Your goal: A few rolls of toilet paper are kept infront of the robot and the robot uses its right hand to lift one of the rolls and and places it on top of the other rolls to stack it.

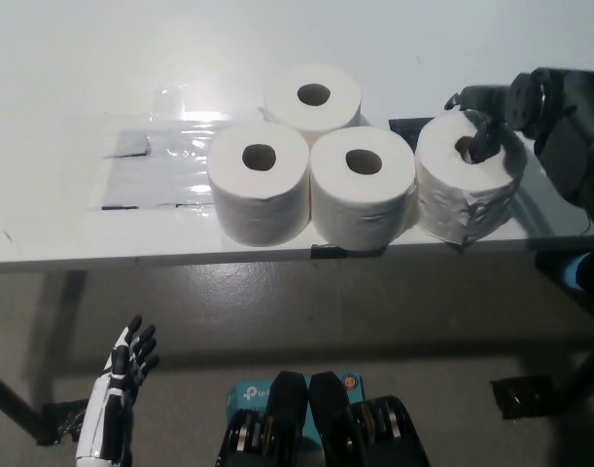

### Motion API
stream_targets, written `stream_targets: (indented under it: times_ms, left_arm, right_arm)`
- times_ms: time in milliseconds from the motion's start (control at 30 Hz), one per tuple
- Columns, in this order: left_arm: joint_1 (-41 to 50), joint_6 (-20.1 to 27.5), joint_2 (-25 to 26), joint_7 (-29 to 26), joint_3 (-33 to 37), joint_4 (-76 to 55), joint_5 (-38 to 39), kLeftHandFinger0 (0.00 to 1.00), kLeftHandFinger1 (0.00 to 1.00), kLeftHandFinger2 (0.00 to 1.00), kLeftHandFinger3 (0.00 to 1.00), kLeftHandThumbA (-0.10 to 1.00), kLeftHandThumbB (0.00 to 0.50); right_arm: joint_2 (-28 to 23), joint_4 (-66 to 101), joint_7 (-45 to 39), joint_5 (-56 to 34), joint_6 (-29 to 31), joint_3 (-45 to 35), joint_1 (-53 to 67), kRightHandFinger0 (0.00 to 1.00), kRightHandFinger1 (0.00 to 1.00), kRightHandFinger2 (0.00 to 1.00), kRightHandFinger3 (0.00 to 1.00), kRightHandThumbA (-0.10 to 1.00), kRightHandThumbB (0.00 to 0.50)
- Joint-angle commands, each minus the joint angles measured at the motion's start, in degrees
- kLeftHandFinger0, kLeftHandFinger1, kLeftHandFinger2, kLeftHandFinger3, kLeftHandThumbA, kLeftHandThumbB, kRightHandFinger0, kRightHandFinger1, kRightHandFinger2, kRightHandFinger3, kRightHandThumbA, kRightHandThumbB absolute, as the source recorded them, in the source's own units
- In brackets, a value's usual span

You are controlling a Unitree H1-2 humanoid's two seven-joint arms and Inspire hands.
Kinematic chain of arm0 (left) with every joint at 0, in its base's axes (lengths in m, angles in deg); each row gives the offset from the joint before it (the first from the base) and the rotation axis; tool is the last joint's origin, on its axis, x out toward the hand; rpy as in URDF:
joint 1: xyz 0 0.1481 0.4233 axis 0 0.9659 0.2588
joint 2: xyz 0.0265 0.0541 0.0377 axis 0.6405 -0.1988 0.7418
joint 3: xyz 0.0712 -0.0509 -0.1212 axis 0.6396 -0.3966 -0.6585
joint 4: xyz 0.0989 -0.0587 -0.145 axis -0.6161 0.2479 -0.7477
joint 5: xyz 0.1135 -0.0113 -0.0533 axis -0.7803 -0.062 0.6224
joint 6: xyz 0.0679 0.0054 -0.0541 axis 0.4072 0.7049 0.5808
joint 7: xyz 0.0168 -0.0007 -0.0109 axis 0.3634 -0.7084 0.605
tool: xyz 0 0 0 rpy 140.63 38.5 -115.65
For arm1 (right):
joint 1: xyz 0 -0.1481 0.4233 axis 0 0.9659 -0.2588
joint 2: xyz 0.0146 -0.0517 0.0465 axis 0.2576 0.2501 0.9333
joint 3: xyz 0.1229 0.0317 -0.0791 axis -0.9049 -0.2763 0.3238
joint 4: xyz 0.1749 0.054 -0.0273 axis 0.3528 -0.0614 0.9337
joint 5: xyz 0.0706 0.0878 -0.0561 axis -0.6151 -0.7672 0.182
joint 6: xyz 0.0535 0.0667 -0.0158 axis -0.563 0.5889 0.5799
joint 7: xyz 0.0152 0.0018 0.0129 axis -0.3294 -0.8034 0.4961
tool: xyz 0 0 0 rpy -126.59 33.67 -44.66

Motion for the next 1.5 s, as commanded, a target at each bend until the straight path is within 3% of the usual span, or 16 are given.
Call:
stream_targets:
  times_ms: [0,100,133,200,233,333,433,500,533,600,700,800,933,1000,1133,1467]
  left_arm:
    - [-0.3,1.9,0.2,0.1,-0.4,-1.9,0.3,1.00,1.00,1.00,1.00,1.00,0.059]
    - [-0.4,1.6,0.3,0.1,-0.3,-1.9,0.3,1.00,1.00,1.00,1.00,1.00,0.053]
    - [-0.4,1.5,0.3,0.1,-0.4,-1.9,0.4,1.00,1.00,1.00,1.00,1.00,0.062]
    - [-0.5,1.3,0.3,0.2,-0.6,-1.8,0.8,1.00,1.00,1.00,1.00,1.00,0.067]
    - [-0.5,1.5,0.2,0.1,-0.6,-1.7,0.8,1.00,1.00,1.00,1.00,1.00,0.054]
    - [-0.2,1.8,0.2,0.1,-0.6,-1.6,0.5,1.00,1.00,1.00,1.00,1.00,0.080]
    - [-0.1,1.7,0.1,0.2,-0.6,-1.7,0.7,1.00,1.00,1.00,1.00,1.00,0.077]
    - [-0.2,1.7,0.1,0.0,-0.6,-1.7,0.3,1.00,1.00,1.00,1.00,1.00,0.062]
    - [-0.2,1.6,0.1,-0.1,-0.6,-1.8,0.2,1.00,1.00,1.00,1.00,1.00,0.066]
    - [-0.5,1.3,0.2,0.0,-0.7,-1.7,0.2,1.00,1.00,1.00,1.00,1.00,0.067]
    - [-0.7,1.5,0.4,0.0,-0.8,-1.6,0.1,1.00,1.00,1.00,1.00,1.00,0.048]
    - [-0.6,1.3,0.3,0.1,-0.8,-1.8,0.3,1.00,1.00,1.00,1.00,1.00,0.046]
    - [-1.2,1.3,0.3,0.1,-0.9,-1.5,0.5,1.00,1.00,1.00,1.00,1.00,0.053]
    - [-1.7,1.0,0.2,0.1,-1.1,-1.5,1.0,1.00,1.00,1.00,1.00,1.00,0.068]
    - [-2.7,0.7,0.0,0.2,-1.6,-1.5,1.8,1.00,1.00,1.00,1.00,1.00,0.072]
    - [-3.0,0.9,0.2,0.8,-1.9,-1.8,2.9,1.00,1.00,1.00,1.00,1.00,0.080]
  right_arm:
    - [-0.6,0.3,12.8,2.7,2.3,0.4,-1.8,0.19,0.22,0.39,1.00,0.79,0.062]
    - [-0.7,0.5,13.5,3.1,2.3,0.7,-1.4,0.84,0.94,1.00,1.00,0.87,0.041]
    - [-0.8,0.5,13.6,2.8,2.7,0.4,-1.2,0.97,1.00,1.00,1.00,0.88,0.036]
    - [-0.7,0.0,13.3,2.5,2.8,-0.1,-1.5,0.97,1.00,1.00,1.00,0.91,0.032]
    - [-0.7,-0.2,13.5,2.4,3.0,-0.1,-1.5,0.67,0.68,0.83,1.00,0.92,0.029]
    - [-0.9,0.0,14.4,2.1,4.2,-0.4,-1.2,0.55,0.56,0.70,1.00,0.88,0.029]
    - [-1.2,0.0,14.9,2.3,4.5,-0.2,-1.1,0.96,1.00,1.00,1.00,0.88,0.030]
    - [-1.7,0.6,15.3,2.3,5.0,-0.4,-1.0,0.85,0.82,0.88,1.00,0.86,0.037]
    - [-1.9,0.9,15.6,2.3,5.4,-0.5,-0.9,0.38,0.37,0.51,1.00,0.86,0.039]
    - [-2.4,1.1,16.1,1.8,6.1,-1.1,-1.1,0.01,0.08,0.27,0.91,0.84,0.040]
    - [-3.1,1.9,15.9,1.2,6.5,-2.1,-1.6,0.00,0.00,0.12,0.44,0.82,0.032]
    - [-3.8,3.1,15.2,1.6,5.7,-2.2,-1.6,0.00,0.07,0.19,0.40,0.86,0.025]
    - [-5.0,3.1,10.1,1.1,5.0,-2.3,-3.4,0.25,0.34,0.41,0.52,0.88,0.055]
    - [-5.1,1.9,6.7,0.8,4.5,-2.2,-5.2,0.16,0.33,0.43,0.42,0.83,0.062]
    - [-5.1,-0.3,1.3,1.7,4.1,-0.9,-8.5,0.24,0.63,0.95,0.42,0.82,0.093]
    - [-6.5,3.4,9.6,-2.2,5.8,-7.4,-6.2,0.11,0.39,0.65,0.46,0.66,0.040]
